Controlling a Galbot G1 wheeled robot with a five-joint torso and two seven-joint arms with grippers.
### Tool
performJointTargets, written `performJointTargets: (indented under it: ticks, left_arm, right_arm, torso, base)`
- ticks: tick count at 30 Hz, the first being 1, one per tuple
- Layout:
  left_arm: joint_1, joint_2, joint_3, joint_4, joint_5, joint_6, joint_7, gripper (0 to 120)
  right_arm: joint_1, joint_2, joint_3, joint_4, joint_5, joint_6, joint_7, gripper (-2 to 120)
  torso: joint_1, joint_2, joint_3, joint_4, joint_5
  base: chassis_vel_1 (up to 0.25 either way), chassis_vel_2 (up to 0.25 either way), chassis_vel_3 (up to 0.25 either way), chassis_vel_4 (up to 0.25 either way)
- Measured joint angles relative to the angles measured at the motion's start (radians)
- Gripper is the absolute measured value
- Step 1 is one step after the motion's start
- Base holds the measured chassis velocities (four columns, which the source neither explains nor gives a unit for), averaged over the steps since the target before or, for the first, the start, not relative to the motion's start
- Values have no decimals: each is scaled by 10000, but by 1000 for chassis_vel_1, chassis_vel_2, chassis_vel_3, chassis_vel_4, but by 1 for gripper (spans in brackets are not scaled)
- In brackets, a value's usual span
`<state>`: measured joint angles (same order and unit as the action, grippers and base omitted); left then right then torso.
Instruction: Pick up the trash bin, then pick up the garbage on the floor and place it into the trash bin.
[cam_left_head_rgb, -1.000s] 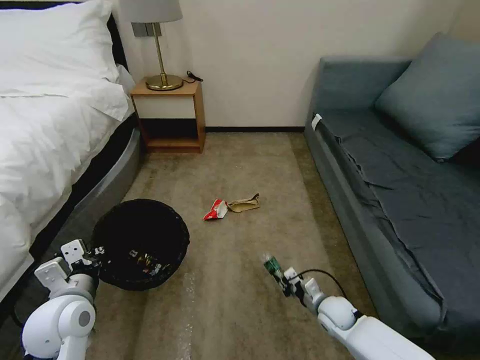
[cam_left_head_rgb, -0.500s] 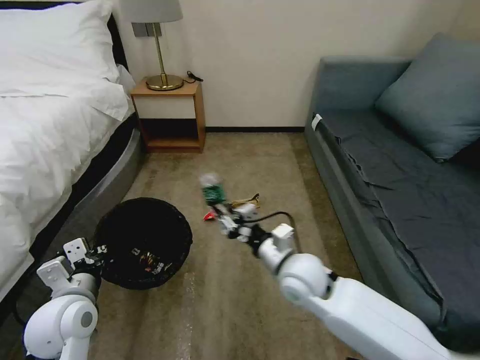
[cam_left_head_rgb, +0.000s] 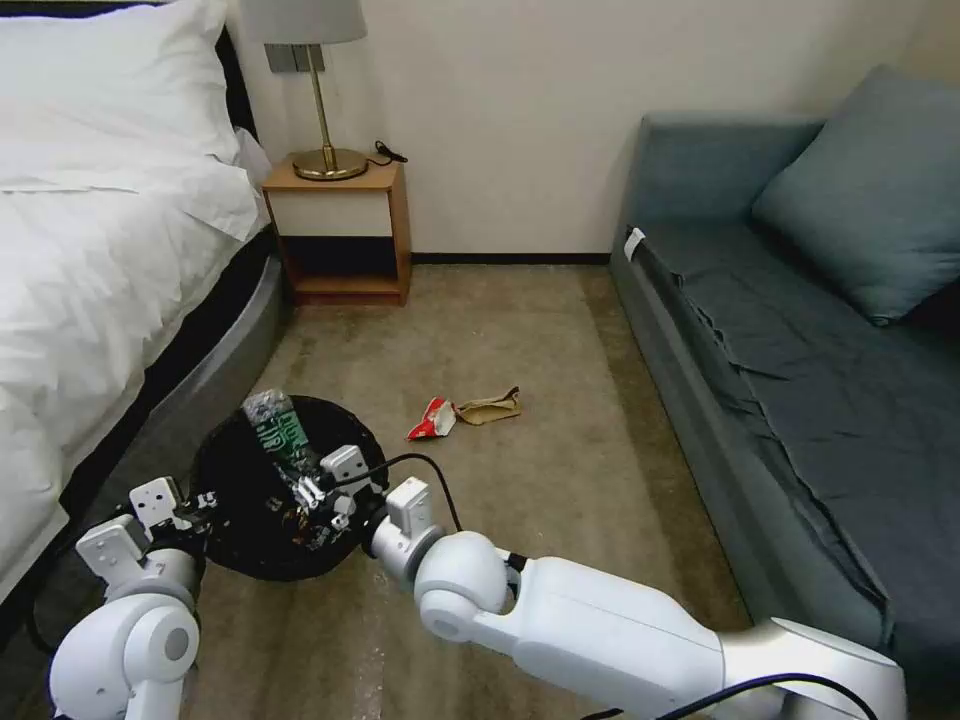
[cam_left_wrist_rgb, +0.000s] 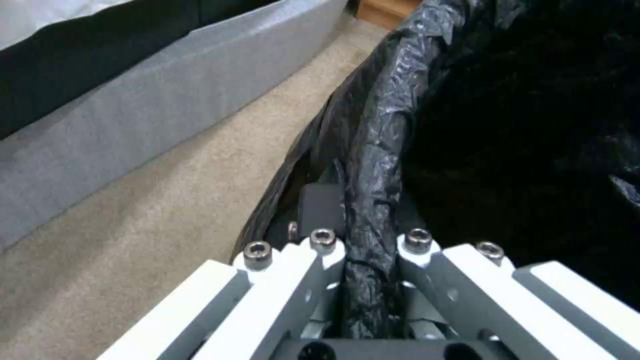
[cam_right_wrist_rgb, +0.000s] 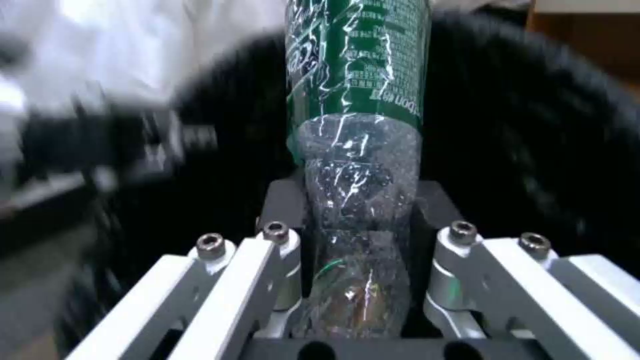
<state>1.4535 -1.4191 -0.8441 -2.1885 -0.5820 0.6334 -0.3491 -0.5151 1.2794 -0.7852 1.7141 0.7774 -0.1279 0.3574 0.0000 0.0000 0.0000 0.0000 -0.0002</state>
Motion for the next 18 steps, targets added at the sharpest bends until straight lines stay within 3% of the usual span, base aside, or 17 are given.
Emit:
performJointTargets:
  ticks: [3,12,18]
  left_arm:
    - [-11,-27,12,-1,15,3,0,3]
    - [-28,-54,23,19,31,10,0,3]
    - [-28,-44,41,36,42,11,4,3]
  right_arm:
    - [-125,-68,-42,-14,-117,-90,-10,28]
    - [-242,-21,145,62,-278,-117,6,65]
    - [-369,-31,419,205,-326,-166,-32,82]
  torso:
    - [0,-1,0,-2,1]
    - [0,0,0,0,2]
    - [0,0,0,-1,2]
  base:
    - [0,0,0,0]
    - [0,0,0,0]
    - [0,0,0,0]
